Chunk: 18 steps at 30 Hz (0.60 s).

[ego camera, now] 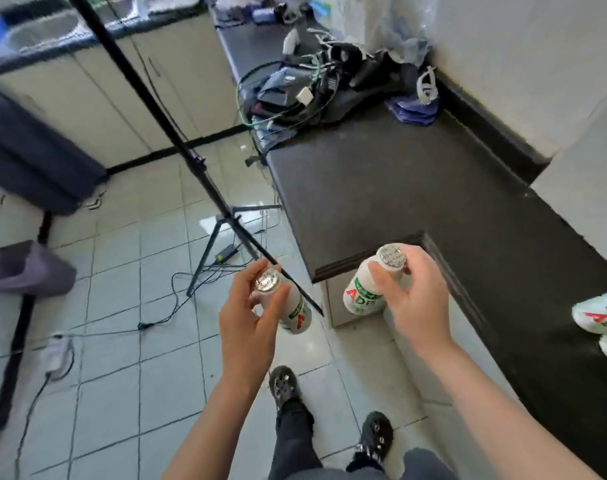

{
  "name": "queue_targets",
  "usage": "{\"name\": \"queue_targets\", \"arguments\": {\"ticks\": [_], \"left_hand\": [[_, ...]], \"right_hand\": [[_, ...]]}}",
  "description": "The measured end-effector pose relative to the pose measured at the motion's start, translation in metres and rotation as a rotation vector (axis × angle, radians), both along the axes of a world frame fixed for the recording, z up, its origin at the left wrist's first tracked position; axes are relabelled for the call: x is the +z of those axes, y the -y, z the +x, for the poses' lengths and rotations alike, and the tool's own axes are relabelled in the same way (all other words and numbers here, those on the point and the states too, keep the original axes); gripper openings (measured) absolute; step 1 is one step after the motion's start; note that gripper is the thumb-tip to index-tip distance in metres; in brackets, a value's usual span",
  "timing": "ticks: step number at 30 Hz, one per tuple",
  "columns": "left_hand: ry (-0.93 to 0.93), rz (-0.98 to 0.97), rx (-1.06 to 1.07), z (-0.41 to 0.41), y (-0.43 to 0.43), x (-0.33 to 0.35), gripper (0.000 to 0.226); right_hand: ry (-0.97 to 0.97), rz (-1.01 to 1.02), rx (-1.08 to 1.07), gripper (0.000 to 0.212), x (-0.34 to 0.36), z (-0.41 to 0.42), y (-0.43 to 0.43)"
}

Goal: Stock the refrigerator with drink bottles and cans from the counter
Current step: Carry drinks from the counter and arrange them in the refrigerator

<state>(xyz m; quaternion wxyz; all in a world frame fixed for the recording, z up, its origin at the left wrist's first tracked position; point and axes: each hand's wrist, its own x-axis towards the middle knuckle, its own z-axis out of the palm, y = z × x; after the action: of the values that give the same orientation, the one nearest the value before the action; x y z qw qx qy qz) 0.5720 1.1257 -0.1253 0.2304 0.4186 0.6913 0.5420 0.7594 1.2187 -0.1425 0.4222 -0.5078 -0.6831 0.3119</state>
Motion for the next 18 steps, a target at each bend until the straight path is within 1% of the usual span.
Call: {"name": "queue_targets", "arguments": {"ticks": [4, 7, 11, 15, 18], "left_hand": [[0.028, 0.012, 0.218, -0.062, 0.055, -0.003, 0.03], [0.071, 0.034, 0.352, -0.103, 0.096, -0.007, 0.028], [0.106, 0.031, 0.484, -0.164, 0.155, -0.013, 0.027], [0.108, 0.014, 0.554, -0.233, 0.217, -0.01, 0.028], [0.092, 0.018, 0.639, -0.288, 0.269, -0.008, 0.028]], "right_hand": [[0.036, -0.019, 0.25, 0.029, 0.005, -0.072, 0.02], [0.046, -0.061, 0.389, 0.029, 0.004, -0.125, 0.042], [0.072, -0.111, 0.524, 0.035, -0.002, -0.206, 0.087], [0.06, -0.134, 0.639, 0.029, -0.004, -0.293, 0.135], [0.055, -0.143, 0.757, 0.03, -0.003, -0.364, 0.173]]}}
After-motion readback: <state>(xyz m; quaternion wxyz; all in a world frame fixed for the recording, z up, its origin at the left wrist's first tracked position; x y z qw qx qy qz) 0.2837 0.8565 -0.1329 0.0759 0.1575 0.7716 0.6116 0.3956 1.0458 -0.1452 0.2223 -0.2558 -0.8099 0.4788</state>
